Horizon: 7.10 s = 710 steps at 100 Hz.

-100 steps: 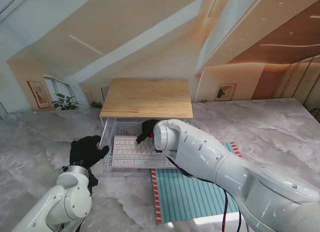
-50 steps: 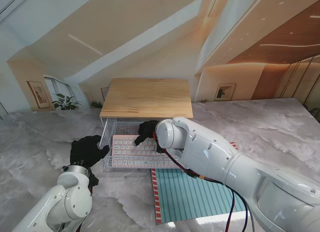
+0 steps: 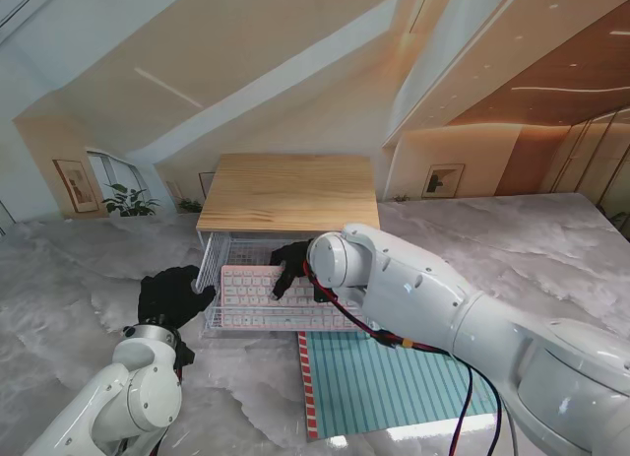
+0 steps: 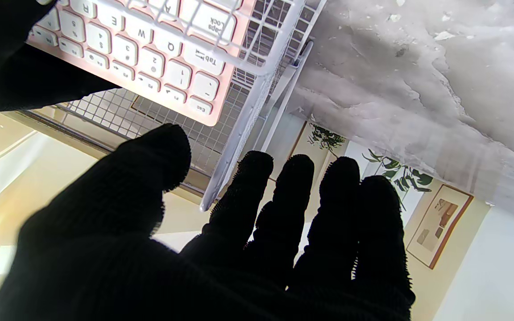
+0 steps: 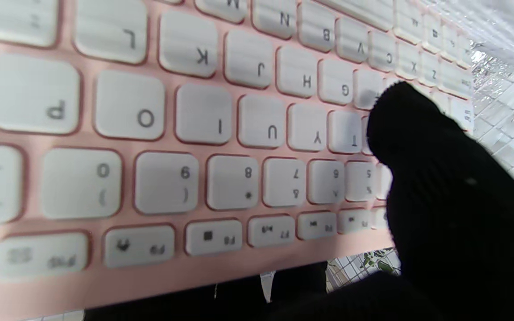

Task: Unroll the mouse pad and set up the keyboard and mouse from the tabletop organizer

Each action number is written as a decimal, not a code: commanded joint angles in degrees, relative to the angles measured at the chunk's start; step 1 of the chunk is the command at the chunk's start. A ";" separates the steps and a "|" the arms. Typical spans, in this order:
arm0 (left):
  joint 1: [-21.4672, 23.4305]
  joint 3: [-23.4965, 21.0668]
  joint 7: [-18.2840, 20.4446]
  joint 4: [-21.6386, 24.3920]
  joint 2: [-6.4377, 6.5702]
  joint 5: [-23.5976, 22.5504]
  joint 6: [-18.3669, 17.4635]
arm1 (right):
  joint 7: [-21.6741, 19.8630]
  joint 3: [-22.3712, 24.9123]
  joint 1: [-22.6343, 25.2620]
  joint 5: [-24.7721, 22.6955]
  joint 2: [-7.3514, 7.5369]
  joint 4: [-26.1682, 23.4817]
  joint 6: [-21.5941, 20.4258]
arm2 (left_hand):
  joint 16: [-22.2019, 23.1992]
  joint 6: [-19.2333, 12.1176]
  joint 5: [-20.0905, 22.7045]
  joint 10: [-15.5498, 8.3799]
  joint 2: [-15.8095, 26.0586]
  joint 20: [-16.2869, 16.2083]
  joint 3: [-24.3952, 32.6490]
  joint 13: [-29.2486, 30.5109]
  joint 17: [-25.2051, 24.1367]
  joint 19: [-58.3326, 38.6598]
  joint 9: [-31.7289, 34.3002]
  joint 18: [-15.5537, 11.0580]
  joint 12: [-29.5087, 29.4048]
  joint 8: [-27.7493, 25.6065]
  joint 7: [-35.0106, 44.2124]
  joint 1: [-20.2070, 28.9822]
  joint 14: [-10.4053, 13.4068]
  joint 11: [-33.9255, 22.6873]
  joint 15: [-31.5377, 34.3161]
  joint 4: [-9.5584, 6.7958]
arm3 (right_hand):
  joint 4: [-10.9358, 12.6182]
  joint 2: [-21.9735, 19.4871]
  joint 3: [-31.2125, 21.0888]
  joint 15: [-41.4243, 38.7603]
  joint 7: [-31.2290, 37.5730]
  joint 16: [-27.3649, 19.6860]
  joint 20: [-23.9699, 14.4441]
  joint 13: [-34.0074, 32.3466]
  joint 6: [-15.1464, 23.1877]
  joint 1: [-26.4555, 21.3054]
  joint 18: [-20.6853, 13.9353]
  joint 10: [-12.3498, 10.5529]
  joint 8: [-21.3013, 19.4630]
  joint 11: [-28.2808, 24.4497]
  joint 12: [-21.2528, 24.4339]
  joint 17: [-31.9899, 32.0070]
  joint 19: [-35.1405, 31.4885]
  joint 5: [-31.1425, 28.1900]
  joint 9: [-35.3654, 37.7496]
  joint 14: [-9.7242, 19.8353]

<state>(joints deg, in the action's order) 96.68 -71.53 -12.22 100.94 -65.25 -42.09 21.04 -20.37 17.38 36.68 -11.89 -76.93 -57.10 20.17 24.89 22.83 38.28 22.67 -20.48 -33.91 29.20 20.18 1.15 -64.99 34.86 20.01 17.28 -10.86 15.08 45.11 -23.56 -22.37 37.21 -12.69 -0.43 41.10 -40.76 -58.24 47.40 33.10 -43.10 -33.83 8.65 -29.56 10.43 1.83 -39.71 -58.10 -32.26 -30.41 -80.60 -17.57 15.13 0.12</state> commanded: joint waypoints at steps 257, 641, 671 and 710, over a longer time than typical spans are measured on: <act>0.13 0.38 0.21 0.54 -0.57 1.23 -1.02 | 9.53 15.91 10.57 -1.31 5.90 -13.24 -13.58 | 0.32 0.98 -1.06 0.61 0.96 -0.62 0.53 -0.09 -1.34 -0.87 -1.19 -0.59 0.44 -0.37 -0.67 0.19 -2.09 0.46 0.32 -0.57 | -13.89 10.73 -24.86 -26.85 20.00 2.51 -2.35 -30.96 2.55 -16.40 -20.52 0.11 4.76 -5.97 -7.08 -37.71 -27.69 -28.28 36.40 1.12; 13.47 -10.32 -8.79 8.16 -1.48 -1.59 -9.31 | 27.70 31.51 35.16 15.38 5.18 -36.96 -36.52 | -2.28 -1.10 -6.21 -1.97 2.87 3.43 -6.07 -8.71 -6.82 3.27 -9.11 -2.86 -0.62 1.12 -3.49 -2.04 0.04 2.15 -4.01 -1.15 | -13.72 10.91 -25.01 -27.10 19.66 2.87 -4.79 -30.80 2.08 -16.48 -20.39 0.35 4.35 -6.18 -7.29 -37.87 -28.00 -28.30 36.23 1.06; 15.87 -13.52 -10.82 8.88 -1.76 -2.35 -10.62 | 24.94 26.75 32.51 19.37 4.30 -32.60 -39.26 | -2.29 -1.00 -6.01 -1.97 2.96 3.42 -6.14 -8.66 -6.81 3.23 -8.99 -2.84 -0.63 1.16 -3.55 -1.96 -0.06 2.15 -4.02 -1.14 | -13.72 10.89 -25.01 -27.09 19.60 2.90 -4.80 -30.80 2.08 -16.43 -20.39 0.35 4.28 -6.18 -7.29 -37.87 -28.00 -28.31 36.23 1.06; 18.04 -17.21 -12.45 9.06 -1.98 -3.18 -12.39 | 18.99 22.22 29.49 23.64 4.03 -27.54 -41.34 | -2.31 -1.03 -5.64 -1.95 3.07 3.44 -6.21 -8.59 -6.89 3.28 -8.72 -2.78 -0.69 1.24 -3.66 -1.78 0.00 2.25 -4.06 -1.14 | -13.68 10.86 -25.06 -27.08 19.52 2.93 -4.80 -30.80 1.85 -16.44 -20.39 0.34 4.21 -6.11 -7.29 -37.87 -27.99 -28.23 36.19 1.06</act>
<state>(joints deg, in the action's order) 114.15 -88.39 -25.17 109.75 -67.03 -45.14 9.05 -0.11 40.04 66.36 11.39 -72.68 -84.62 -20.92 22.93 21.23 32.96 20.84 -19.09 -30.99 24.02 12.35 -5.02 -61.87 27.39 19.01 17.24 -10.24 12.12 42.88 -23.58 -20.47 33.23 -12.99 -15.43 53.93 -60.68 -81.31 63.10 35.41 -38.62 -60.92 6.55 -40.49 -0.74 1.74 -34.50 -63.84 -39.19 -64.50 -93.92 -42.46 51.35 3.21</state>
